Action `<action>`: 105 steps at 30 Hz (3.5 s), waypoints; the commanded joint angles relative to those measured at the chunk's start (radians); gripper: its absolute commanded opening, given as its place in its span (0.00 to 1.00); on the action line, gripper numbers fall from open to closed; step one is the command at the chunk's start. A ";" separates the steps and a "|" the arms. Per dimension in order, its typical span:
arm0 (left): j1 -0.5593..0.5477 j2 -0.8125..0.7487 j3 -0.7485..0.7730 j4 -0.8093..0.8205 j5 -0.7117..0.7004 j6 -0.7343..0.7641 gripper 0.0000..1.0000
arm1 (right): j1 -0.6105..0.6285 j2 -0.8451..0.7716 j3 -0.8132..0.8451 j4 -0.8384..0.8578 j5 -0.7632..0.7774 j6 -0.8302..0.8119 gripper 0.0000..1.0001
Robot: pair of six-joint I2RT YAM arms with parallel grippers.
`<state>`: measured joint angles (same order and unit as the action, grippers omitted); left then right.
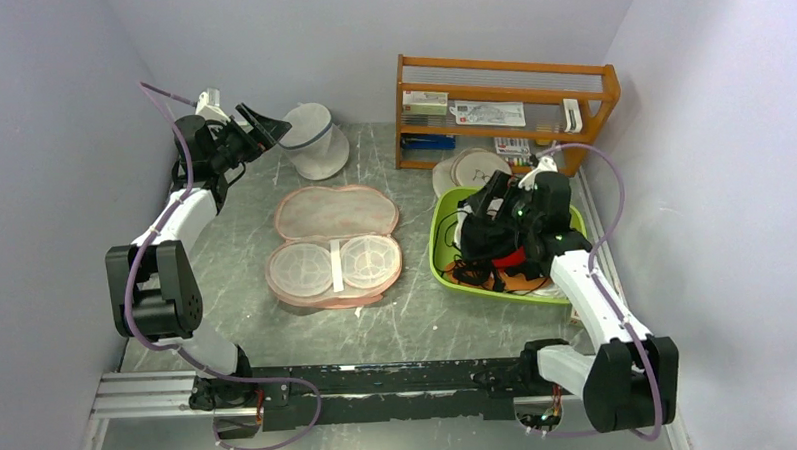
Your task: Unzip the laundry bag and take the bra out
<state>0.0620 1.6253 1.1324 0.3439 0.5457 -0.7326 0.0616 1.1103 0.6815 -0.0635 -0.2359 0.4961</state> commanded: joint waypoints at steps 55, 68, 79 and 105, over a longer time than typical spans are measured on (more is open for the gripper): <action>-0.108 -0.008 0.074 -0.091 -0.038 0.134 1.00 | 0.669 0.889 0.719 -0.204 0.907 -0.243 0.59; -0.084 -0.024 0.081 -0.103 -0.040 0.135 1.00 | 0.660 1.081 0.798 -0.159 1.000 -0.297 0.43; -0.085 -0.026 0.077 -0.089 -0.026 0.121 1.00 | 0.652 1.022 0.835 -0.168 0.977 -0.309 0.00; -0.133 -0.033 0.060 -0.078 -0.039 0.135 1.00 | 0.590 -0.088 0.017 -0.519 1.052 0.243 0.00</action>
<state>-0.0540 1.6287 1.1721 0.2371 0.4992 -0.6090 0.6853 1.0744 0.7338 -0.4870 0.7437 0.5400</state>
